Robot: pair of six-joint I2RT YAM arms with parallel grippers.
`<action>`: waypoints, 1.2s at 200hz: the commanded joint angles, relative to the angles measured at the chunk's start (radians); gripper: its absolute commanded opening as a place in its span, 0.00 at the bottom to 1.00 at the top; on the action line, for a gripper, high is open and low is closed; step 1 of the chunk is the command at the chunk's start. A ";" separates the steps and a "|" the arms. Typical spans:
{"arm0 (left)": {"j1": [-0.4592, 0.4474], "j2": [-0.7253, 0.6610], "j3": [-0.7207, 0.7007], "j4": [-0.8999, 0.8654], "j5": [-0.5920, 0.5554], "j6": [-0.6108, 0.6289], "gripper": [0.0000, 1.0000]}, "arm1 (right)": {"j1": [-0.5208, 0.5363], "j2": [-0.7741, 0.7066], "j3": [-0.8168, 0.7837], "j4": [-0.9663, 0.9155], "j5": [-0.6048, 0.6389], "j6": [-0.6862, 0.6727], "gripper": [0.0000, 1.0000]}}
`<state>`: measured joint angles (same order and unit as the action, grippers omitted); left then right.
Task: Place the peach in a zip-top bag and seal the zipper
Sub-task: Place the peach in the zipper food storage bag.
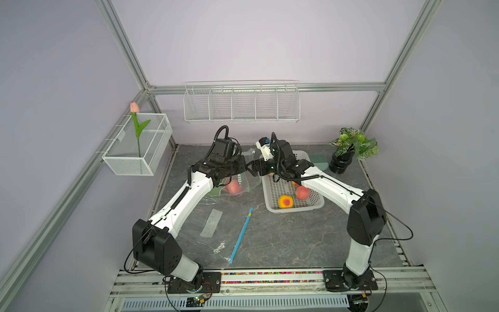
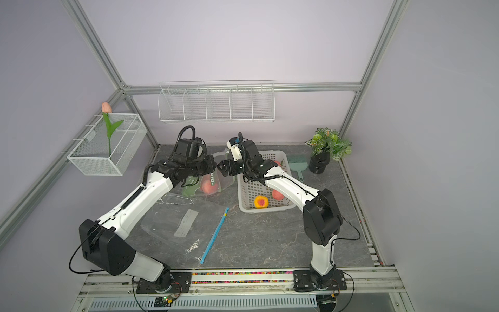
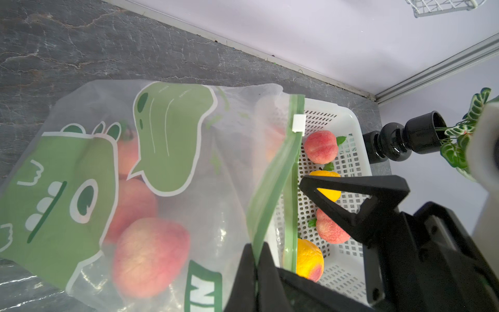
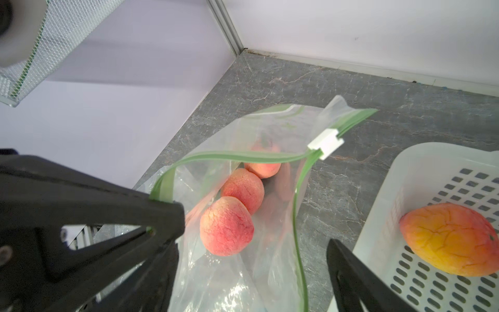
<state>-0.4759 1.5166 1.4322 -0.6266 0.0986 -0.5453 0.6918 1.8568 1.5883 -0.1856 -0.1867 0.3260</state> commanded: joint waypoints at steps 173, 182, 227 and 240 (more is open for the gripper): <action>0.008 -0.027 -0.008 0.007 0.012 0.025 0.00 | -0.195 0.116 -0.016 -0.146 0.212 0.196 0.84; 0.008 -0.026 -0.007 0.007 0.015 0.024 0.00 | -0.199 0.140 0.003 -0.142 0.207 0.212 0.84; 0.008 -0.024 -0.006 0.005 0.014 0.022 0.00 | -0.220 0.243 0.058 -0.095 0.160 0.285 0.86; 0.007 -0.024 -0.007 0.005 0.015 0.022 0.00 | -0.228 0.271 0.079 -0.092 0.145 0.290 0.86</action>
<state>-0.4721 1.5166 1.4322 -0.6266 0.1066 -0.5377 0.4782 2.0857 1.6249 -0.3119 -0.0002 0.5480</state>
